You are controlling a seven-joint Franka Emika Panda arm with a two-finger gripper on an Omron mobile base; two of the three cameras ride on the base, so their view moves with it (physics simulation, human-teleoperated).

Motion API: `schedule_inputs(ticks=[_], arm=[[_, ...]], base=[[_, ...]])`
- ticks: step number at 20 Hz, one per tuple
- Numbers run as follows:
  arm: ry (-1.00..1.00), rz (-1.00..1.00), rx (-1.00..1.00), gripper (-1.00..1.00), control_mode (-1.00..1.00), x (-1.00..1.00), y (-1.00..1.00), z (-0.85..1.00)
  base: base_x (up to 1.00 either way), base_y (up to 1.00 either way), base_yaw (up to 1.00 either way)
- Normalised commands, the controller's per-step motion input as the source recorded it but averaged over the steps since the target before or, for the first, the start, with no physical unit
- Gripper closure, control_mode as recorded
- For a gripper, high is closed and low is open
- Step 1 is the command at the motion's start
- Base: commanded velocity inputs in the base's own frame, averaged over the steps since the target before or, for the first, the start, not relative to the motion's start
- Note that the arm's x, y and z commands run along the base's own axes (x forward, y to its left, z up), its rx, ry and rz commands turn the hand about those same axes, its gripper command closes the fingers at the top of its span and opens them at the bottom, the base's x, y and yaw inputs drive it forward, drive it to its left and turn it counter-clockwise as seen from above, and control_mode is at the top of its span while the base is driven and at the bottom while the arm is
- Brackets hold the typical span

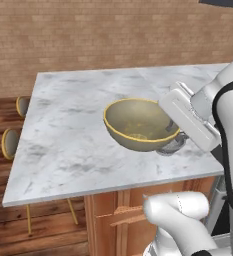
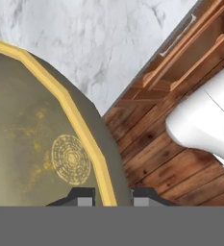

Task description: Pick the bowl and colander and place them in the sink. Then turn on the water.

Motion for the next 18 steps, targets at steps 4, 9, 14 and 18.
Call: schedule_inputs(ticks=[4,9,14,18], arm=[[0.0,0.0,0.0,1.0,1.0,0.0,0.0,0.0],[0.0,0.0,0.0,1.0,1.0,0.0,0.0,0.0],[0.0,0.0,0.0,1.0,1.0,0.0,0.0,0.0],[0.0,0.0,0.0,1.0,1.0,0.0,0.0,0.0]], base=[[-0.61,-0.33,-0.02],[-0.36,-0.46,-0.1],[-0.15,-0.62,-0.14],[0.0,-0.68,-0.18]])
